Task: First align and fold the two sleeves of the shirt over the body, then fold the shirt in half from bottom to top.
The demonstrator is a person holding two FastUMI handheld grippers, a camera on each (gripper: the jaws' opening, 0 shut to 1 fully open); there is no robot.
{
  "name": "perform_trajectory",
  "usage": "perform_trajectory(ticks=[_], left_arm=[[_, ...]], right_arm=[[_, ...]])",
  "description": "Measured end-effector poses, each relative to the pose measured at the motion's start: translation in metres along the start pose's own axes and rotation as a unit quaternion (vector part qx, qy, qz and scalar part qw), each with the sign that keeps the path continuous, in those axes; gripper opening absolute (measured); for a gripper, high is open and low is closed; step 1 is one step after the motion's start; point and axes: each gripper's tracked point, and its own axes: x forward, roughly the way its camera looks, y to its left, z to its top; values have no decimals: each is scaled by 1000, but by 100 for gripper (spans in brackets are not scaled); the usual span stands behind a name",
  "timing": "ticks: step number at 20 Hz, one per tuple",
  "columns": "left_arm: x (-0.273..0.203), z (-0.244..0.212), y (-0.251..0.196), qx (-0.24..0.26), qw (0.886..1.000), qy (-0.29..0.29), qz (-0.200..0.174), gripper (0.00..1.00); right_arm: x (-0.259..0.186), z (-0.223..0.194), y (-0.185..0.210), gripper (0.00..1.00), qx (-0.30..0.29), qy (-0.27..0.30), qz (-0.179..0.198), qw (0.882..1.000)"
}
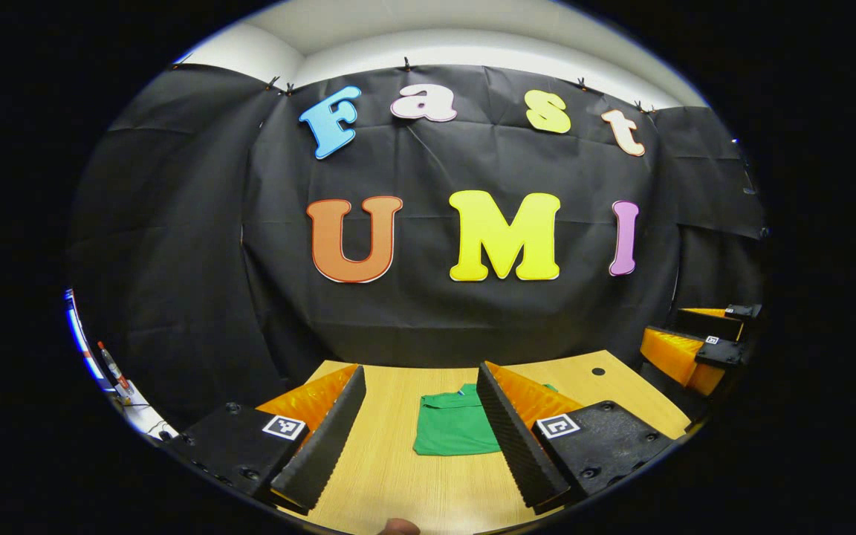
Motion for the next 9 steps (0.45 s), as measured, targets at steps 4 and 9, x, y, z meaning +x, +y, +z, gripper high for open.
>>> perform_trajectory(ticks=[4,9], left_arm=[[-4,1,2,-4,1000,-6,-3,97],[-2,1,0,-6,1000,-7,-16,97]], right_arm=[[-6,0,8,100,-10,-2,5,1000],[-10,-8,6,97,-11,12,-6,1000]])
